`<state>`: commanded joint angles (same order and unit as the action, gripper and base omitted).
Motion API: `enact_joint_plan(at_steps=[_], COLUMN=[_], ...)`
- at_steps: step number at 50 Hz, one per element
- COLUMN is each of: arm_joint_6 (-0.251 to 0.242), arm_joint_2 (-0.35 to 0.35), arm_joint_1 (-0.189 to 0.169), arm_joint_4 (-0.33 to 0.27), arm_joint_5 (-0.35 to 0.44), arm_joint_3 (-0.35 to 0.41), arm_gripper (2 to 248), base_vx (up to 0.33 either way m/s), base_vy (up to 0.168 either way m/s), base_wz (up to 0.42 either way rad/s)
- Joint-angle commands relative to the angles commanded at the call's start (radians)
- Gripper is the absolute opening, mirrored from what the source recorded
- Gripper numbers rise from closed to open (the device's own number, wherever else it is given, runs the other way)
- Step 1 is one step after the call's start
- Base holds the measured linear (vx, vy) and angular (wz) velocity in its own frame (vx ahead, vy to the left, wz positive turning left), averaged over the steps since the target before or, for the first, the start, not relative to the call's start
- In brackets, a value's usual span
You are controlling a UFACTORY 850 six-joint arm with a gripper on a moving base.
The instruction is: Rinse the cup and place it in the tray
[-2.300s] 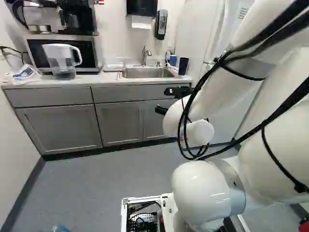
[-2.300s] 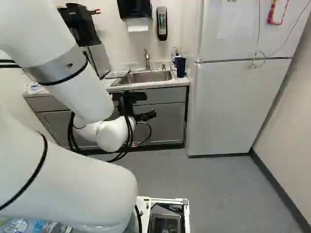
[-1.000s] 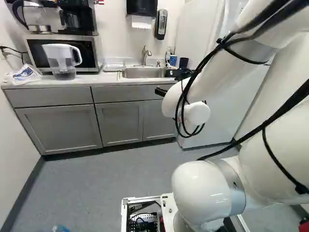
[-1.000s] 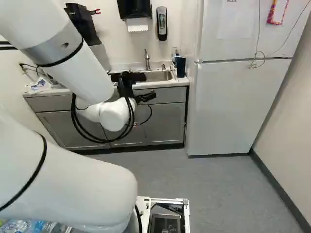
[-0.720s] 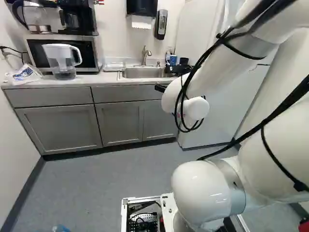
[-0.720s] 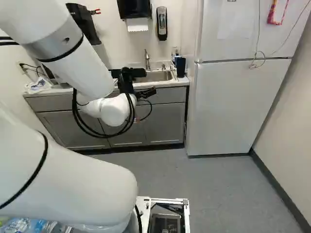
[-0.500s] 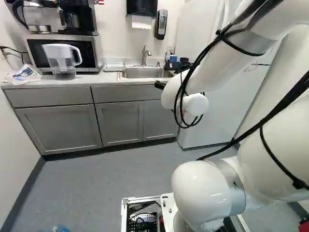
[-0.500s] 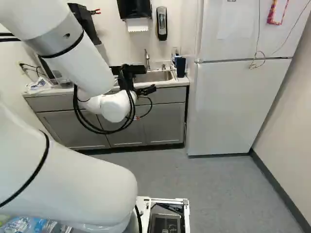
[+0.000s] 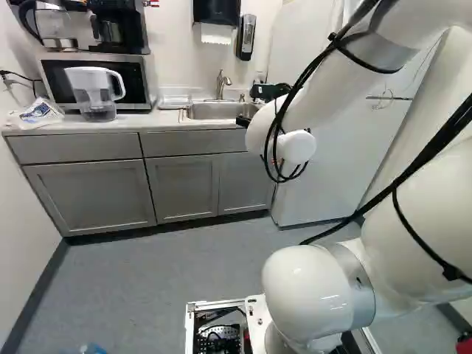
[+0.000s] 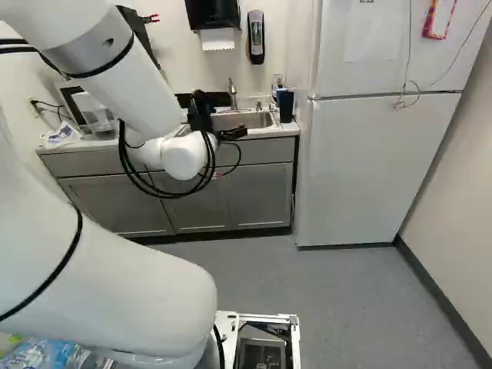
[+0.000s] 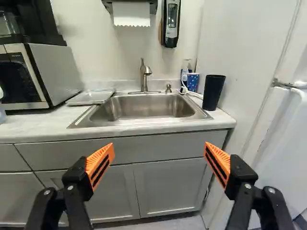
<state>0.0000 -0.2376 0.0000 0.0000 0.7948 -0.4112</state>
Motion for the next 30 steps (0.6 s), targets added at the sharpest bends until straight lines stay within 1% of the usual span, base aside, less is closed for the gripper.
enact_joint_plan(at_steps=[30], arm_joint_6=[0.0], arm_joint_2=[0.02], arm_joint_1=[0.0], arm_joint_4=[0.0], arm_joint_5=[-0.066], arm_joint_3=[-0.085], arm_gripper=[247], base_vx=[0.0], base_vy=[0.0], base_wz=[0.0])
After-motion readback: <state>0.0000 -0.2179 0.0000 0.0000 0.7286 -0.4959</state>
